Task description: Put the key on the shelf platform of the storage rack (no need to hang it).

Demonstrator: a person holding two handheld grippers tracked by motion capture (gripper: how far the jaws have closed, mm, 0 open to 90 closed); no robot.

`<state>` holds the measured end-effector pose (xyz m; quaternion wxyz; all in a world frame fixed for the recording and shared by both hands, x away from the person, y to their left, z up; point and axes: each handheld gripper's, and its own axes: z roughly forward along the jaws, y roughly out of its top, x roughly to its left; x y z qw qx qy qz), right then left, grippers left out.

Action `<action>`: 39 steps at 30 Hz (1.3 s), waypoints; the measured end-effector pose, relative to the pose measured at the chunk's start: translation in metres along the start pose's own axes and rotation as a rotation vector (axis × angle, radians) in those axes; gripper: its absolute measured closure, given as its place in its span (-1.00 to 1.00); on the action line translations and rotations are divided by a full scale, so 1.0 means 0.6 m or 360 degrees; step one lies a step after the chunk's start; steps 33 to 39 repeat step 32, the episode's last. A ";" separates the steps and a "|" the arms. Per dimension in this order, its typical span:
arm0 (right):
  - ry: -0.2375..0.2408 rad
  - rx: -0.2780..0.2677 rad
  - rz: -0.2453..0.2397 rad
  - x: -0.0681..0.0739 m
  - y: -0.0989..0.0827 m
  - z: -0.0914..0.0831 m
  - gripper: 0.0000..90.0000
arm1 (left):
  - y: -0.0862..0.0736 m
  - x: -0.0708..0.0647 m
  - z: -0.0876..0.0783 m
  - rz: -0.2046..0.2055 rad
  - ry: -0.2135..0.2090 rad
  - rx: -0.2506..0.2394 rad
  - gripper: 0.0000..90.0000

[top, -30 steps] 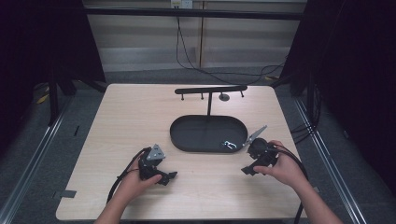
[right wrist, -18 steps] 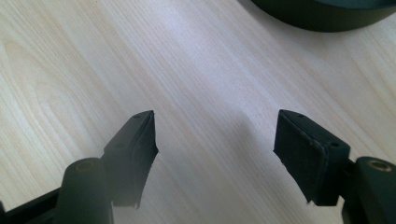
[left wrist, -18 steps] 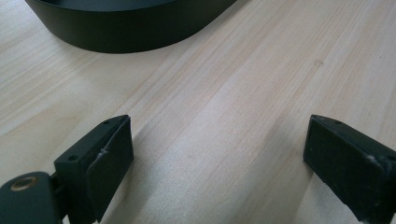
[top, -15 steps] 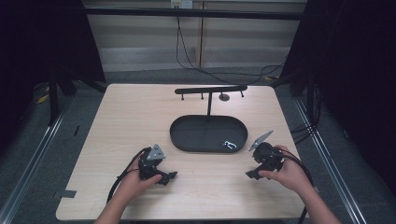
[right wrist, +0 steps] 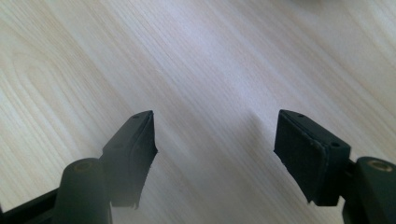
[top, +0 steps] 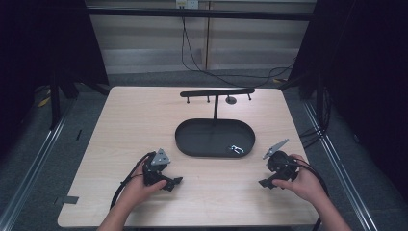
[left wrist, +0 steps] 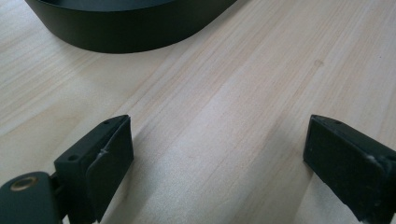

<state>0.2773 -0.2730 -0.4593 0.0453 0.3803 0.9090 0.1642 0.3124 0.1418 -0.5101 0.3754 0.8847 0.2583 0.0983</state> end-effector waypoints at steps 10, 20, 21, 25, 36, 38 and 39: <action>0.0011 -0.0012 0.0049 -0.008 -0.027 0.004 -0.35 | 0.000 0.000 0.000 0.0000 -0.0001 0.0000 -0.82; -0.0015 -0.0004 0.0076 -0.014 -0.052 0.005 -0.35 | 0.000 0.000 0.000 -0.0001 0.0000 -0.0001 -0.82; -0.0023 0.0000 0.0079 -0.014 -0.054 0.005 -0.35 | 0.000 0.000 0.000 0.0000 0.0000 0.0000 -0.82; -0.0034 -0.0001 0.0083 -0.018 -0.062 0.005 -0.35 | 0.000 0.000 0.000 0.0003 0.0000 0.0002 -0.82; -0.0047 -0.0015 0.0087 -0.020 -0.066 0.004 -0.35 | 0.000 0.000 0.000 -0.0001 0.0000 -0.0002 -0.82; -0.0047 -0.0015 0.0087 -0.020 -0.066 0.004 -0.35 | 0.000 0.000 0.000 -0.0001 0.0000 -0.0002 -0.82; -0.0047 -0.0015 0.0087 -0.020 -0.066 0.004 -0.35 | 0.000 0.000 0.000 -0.0001 0.0000 -0.0002 -0.82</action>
